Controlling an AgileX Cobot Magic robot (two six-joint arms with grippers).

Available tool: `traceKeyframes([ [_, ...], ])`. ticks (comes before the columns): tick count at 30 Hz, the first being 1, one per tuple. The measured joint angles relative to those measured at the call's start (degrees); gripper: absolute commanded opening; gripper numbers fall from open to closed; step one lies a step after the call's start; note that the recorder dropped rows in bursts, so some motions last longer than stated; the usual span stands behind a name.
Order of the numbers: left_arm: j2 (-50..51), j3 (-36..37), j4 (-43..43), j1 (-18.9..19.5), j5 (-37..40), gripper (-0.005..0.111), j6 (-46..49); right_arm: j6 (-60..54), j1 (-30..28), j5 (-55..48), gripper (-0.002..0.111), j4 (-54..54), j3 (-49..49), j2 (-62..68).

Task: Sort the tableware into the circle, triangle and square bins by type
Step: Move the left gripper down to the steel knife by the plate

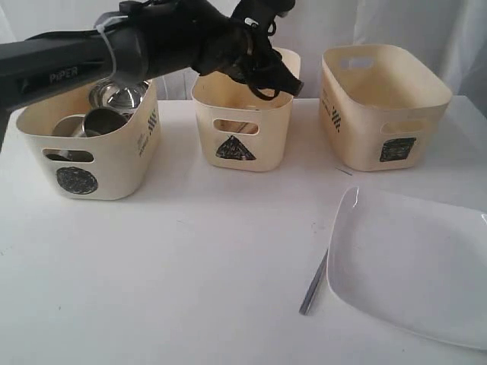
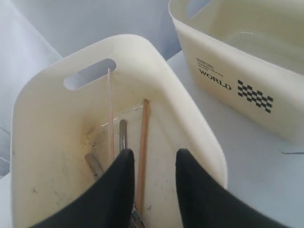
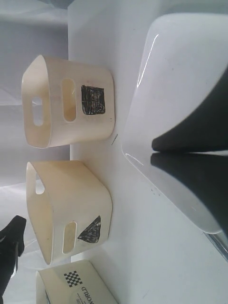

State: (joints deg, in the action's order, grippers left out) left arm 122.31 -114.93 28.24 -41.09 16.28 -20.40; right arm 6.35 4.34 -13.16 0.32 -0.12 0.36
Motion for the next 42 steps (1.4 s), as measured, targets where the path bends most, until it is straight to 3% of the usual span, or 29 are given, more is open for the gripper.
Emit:
traceKeyframes([
  [15, -8.3, 12.7, -10.0, -3.4, 6.7, 0.036, 7.3, 0.0, 0.0, 0.0, 0.0, 0.0, 0.0, 0.0],
  [26, -10.8, 17.2, -16.2, -8.6, 22.3, 0.036, 7.6, 0.0, 0.0, 0.0, 0.0, 0.0, 0.0, 0.0],
  [33, -10.8, 19.3, -20.6, -11.4, 23.3, 0.036, 8.1, 0.0, 0.0, 0.0, 0.0, 0.0, 0.0, 0.0],
  [42, -8.5, 20.5, -24.4, -12.4, 24.0, 0.036, 7.4, 0.0, 0.0, 0.0, 0.0, 0.0, 0.0, 0.0],
])
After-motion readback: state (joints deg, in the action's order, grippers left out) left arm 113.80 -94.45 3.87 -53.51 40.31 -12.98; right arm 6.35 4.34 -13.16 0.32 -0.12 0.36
